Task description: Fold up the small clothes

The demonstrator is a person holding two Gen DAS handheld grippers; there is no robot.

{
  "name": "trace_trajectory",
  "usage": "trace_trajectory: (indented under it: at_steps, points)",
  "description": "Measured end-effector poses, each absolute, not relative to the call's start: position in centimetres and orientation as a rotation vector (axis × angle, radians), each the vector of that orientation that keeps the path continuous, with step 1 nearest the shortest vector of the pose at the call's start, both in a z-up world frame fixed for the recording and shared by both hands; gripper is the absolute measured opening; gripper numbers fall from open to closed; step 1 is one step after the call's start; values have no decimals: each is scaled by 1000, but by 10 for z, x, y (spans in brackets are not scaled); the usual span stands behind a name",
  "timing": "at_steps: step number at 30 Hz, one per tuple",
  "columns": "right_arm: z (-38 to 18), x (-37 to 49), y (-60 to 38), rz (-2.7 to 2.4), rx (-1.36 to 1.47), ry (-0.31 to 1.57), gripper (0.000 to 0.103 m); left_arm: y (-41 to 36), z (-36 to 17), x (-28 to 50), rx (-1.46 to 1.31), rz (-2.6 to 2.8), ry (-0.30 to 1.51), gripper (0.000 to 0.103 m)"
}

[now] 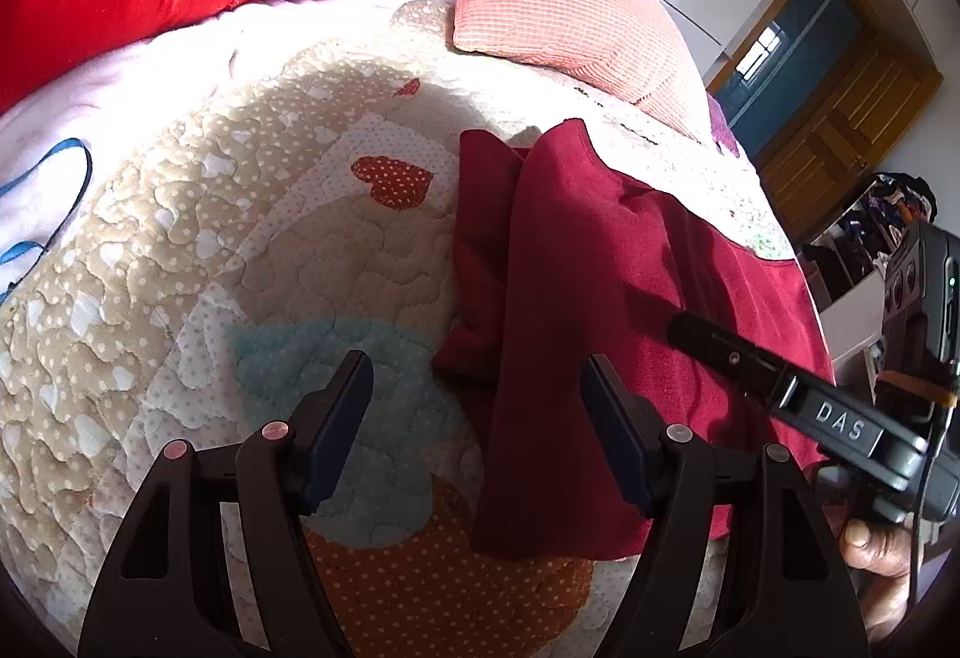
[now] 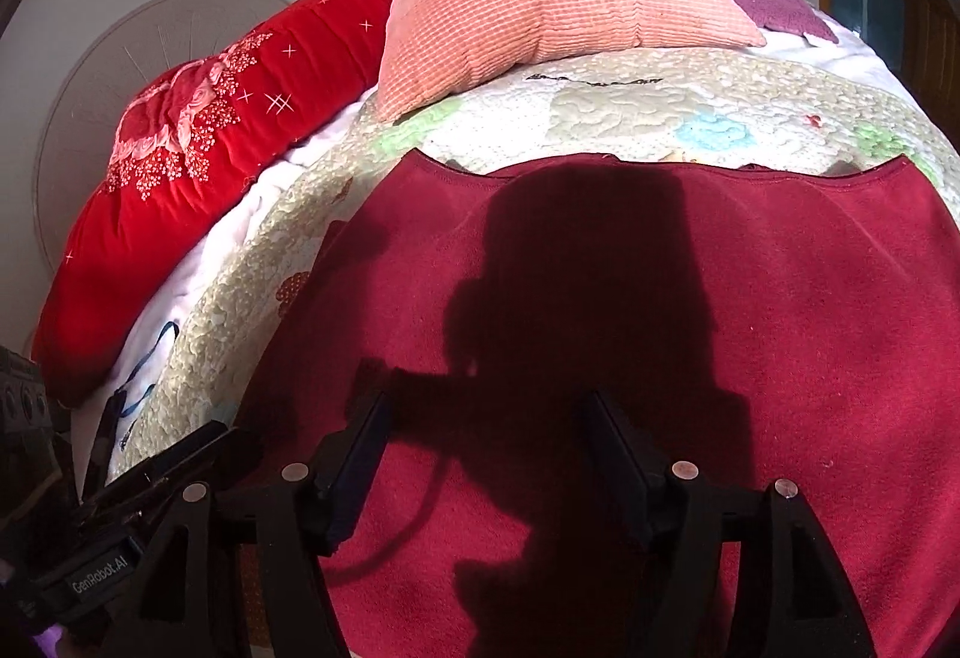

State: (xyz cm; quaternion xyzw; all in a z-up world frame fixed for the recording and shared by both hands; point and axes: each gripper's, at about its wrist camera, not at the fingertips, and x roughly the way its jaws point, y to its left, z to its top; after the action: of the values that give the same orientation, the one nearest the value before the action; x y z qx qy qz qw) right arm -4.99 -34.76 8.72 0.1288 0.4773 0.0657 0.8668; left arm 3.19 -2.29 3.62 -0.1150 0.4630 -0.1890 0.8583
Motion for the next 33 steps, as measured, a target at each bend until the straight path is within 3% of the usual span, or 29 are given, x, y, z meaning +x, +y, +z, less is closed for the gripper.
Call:
trace_trajectory:
  at_steps: [9, 17, 22, 28, 29, 31, 32, 33]
  points:
    - [111, -10, -303, 226, 186, 1001, 66, -24, 27, 35, -243, -398, 994, 72]
    - [96, 29, -266, 222, 44, 1119, 66, -21, 25, 34, -258, -403, 1000, 73]
    - [86, 43, -246, 262, 8, 1171, 80, -19, 24, 34, -276, -409, 1005, 74]
    - [64, 58, -223, 222, -190, 1216, 85, -21, 24, 34, -275, -415, 1005, 79]
    - [62, 56, -222, 212, -228, 1196, 82, -21, 24, 34, -271, -414, 1003, 79]
    - [66, 51, -226, 208, -244, 1140, 55, -23, 24, 34, -263, -413, 1001, 79]
    - [71, 48, -232, 229, -202, 1122, 35, -26, 25, 34, -261, -412, 1000, 80]
    - [77, 44, -240, 251, -153, 1111, 27, -26, 25, 34, -260, -412, 998, 80]
